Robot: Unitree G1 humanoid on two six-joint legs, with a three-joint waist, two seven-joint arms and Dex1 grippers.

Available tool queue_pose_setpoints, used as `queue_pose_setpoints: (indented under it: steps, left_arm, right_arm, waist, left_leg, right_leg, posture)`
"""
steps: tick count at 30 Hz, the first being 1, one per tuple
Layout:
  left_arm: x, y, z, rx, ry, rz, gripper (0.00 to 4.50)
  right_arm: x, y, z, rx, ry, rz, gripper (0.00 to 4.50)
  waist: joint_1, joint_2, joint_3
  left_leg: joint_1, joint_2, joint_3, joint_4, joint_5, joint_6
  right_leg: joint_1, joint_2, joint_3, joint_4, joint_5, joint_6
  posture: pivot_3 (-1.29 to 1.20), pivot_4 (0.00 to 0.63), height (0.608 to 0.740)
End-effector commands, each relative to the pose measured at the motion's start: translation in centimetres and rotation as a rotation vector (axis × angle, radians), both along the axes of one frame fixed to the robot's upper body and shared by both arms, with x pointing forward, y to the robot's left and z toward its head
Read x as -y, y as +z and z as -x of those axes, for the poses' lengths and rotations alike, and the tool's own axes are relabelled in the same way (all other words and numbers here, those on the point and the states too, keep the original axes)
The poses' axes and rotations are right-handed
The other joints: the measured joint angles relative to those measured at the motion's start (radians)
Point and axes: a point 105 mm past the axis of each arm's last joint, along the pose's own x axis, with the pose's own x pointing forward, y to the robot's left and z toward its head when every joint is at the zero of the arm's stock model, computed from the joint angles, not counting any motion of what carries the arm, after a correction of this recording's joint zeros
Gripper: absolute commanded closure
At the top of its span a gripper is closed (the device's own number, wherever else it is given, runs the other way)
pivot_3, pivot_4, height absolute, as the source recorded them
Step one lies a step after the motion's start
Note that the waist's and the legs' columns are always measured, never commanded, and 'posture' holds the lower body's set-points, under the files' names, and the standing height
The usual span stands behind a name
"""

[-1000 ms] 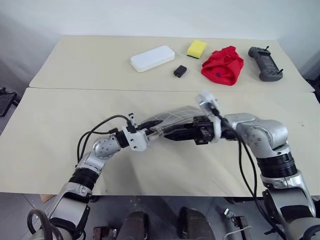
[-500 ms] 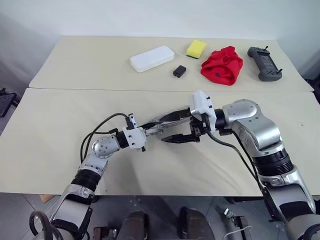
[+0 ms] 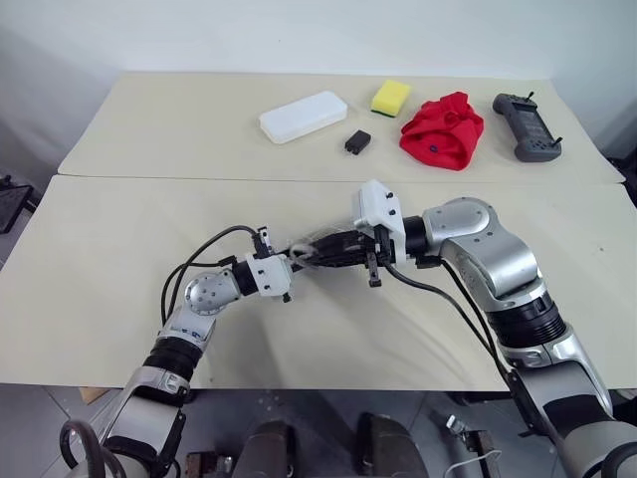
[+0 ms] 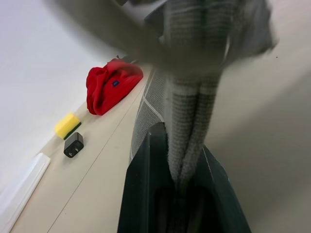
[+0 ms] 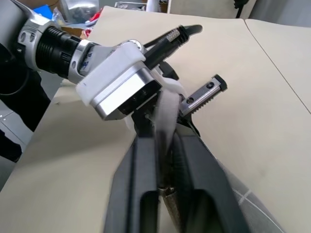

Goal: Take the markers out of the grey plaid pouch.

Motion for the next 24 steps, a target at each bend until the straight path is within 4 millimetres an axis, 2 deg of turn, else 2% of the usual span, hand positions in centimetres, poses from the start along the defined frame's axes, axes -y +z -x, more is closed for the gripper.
queue_pose_setpoints:
  steps: [1,4,8,11,15,19,24]
  left_arm:
    - [-0.3,0.9,-0.2,0.029,0.017,0.025,4.5]
    - [-0.4,0.9,-0.2,0.027,0.019,0.027,4.5]
    - [-0.5,1.0,-0.1,-0.012,0.007,0.076,4.5]
    - [-0.4,1.1,0.1,-0.055,-0.007,0.117,4.5]
    - [-0.1,1.3,0.8,-0.17,-0.083,0.182,4.5]
    - [-0.1,1.4,1.5,-0.362,-0.165,0.261,4.5]
    - [-0.5,0.9,2.1,-0.499,-0.199,0.279,4.5]
  right_arm:
    - [0.1,1.7,1.2,0.042,0.078,-0.058,4.48]
    - [0.7,2.1,1.0,0.039,0.078,-0.087,4.48]
    - [1.6,3.9,0.8,-0.09,0.076,-0.266,4.48]
    - [2.3,4.4,0.1,-0.135,0.043,-0.31,4.48]
    - [4.1,4.8,-1.6,-0.267,-0.047,-0.391,4.48]
    - [6.0,5.6,-3.0,-0.334,-0.124,-0.475,4.48]
    - [7.4,6.2,-3.7,-0.389,-0.179,-0.528,4.48]
  waist:
    - [0.0,0.0,0.0]
    - [0.0,0.0,0.0]
    - [0.0,0.0,0.0]
    - [-0.001,0.0,0.0]
    - [-0.002,0.0,0.0]
    - [-0.002,0.0,0.0]
    - [-0.002,0.0,0.0]
  left_leg:
    - [0.0,0.0,0.0,0.0,0.0,0.0]
    - [0.0,0.0,0.0,0.0,0.0,0.0]
    - [0.0,0.0,0.0,0.0,0.0,0.0]
    - [0.0,0.0,0.0,0.0,0.0,0.0]
    - [0.0,0.0,0.0,0.0,0.0,0.0]
    - [0.0,0.0,0.0,0.0,0.0,0.0]
    - [0.001,0.001,0.0,0.0,0.0,0.0]
  right_leg:
    - [0.0,0.0,0.0,0.0,0.0,0.0]
    - [0.0,0.0,0.0,0.0,0.0,0.0]
    - [0.0,0.0,0.0,0.0,0.0,0.0]
    - [0.0,0.0,0.0,0.0,0.0,0.0]
    - [0.0,0.0,0.0,0.001,0.0,0.0]
    - [0.0,0.0,0.0,0.001,0.0,0.0]
    - [0.0,0.0,0.001,0.001,0.0,0.0]
  posture:
    - [0.0,0.15,0.74]
    - [0.0,0.15,0.74]
    - [0.0,0.15,0.74]
    - [0.0,0.15,0.74]
    - [0.0,0.15,0.74]
    - [0.0,0.15,0.74]
    - [0.0,0.15,0.74]
